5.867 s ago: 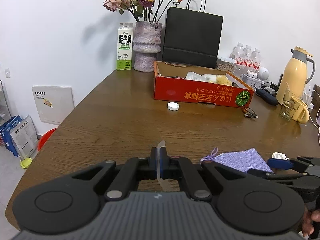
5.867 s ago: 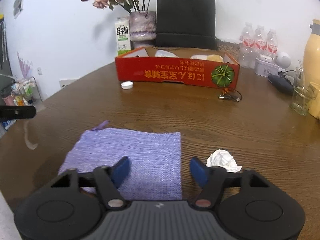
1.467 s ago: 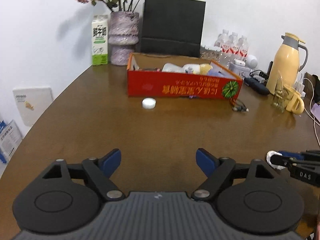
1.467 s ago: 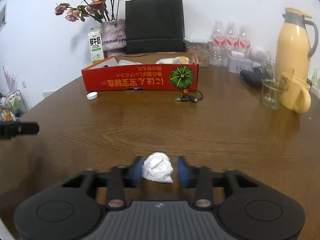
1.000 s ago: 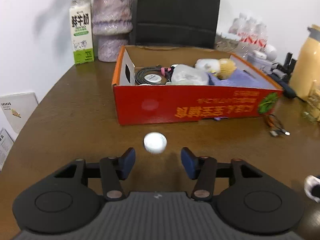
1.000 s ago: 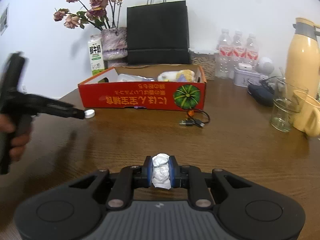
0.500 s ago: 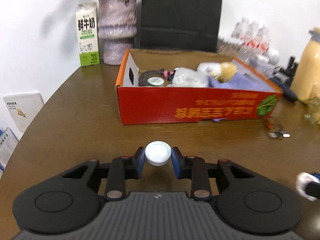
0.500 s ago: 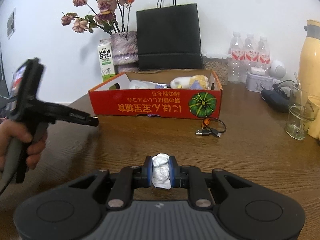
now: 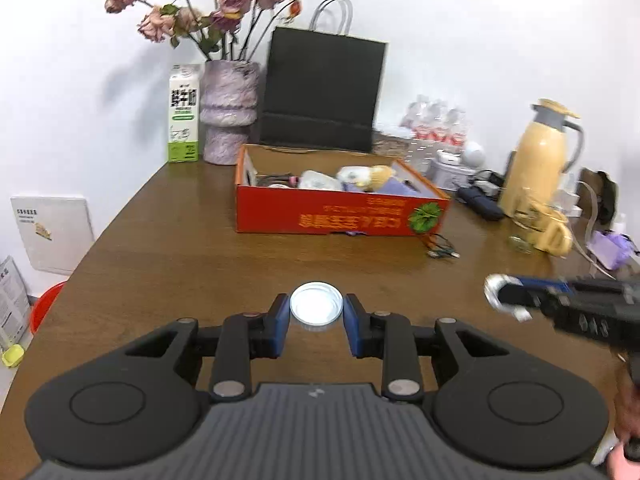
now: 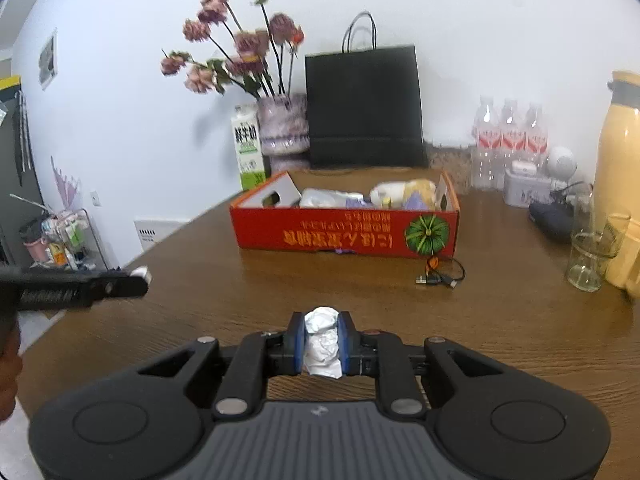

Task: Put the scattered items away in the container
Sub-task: 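Carry the tissue and cap into the box and open both grippers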

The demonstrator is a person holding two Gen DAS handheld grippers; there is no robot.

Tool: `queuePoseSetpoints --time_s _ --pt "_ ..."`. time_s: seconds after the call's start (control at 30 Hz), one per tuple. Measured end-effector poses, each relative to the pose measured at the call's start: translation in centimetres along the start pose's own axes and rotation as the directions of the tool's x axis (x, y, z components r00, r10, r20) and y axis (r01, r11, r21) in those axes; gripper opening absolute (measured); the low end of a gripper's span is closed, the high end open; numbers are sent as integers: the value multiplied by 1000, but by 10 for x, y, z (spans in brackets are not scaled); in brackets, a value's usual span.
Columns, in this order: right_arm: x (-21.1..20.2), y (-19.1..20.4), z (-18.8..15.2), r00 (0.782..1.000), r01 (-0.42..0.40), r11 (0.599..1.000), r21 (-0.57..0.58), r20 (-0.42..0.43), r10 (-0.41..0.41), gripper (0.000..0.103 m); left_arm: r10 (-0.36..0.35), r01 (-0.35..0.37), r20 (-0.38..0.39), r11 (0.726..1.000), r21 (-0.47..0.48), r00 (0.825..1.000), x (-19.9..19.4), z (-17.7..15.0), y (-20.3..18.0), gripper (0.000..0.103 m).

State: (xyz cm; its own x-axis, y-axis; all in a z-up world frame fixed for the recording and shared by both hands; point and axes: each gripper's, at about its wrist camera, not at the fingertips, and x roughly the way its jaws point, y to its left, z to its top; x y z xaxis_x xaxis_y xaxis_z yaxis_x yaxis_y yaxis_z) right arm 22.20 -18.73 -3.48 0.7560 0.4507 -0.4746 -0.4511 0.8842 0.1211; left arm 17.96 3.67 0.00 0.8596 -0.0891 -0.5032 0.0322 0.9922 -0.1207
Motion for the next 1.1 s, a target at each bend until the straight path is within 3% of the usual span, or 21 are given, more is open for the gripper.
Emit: queuePoseSetpoints --time_s 0.1,0.27,0.77,1.1 --pt "-21 7 2 1000 -5 1000 4 24 5 16 -81 81 4 997 -12 997 -21 -8 -3 29" --pt "-49 17 -4 999 -33 999 -3 16 33 16 -108 107 32 994 24 994 -53 -17 -17 29" --pt "-124 27 -20 1000 1 998 -56 21 1 16 -97 88 93 992 96 991 -94 -26 -34 30" --pt "-111 9 2 998 25 999 -37 62 -22 16 -103 99 88 994 53 991 -73 -2 -24 30"
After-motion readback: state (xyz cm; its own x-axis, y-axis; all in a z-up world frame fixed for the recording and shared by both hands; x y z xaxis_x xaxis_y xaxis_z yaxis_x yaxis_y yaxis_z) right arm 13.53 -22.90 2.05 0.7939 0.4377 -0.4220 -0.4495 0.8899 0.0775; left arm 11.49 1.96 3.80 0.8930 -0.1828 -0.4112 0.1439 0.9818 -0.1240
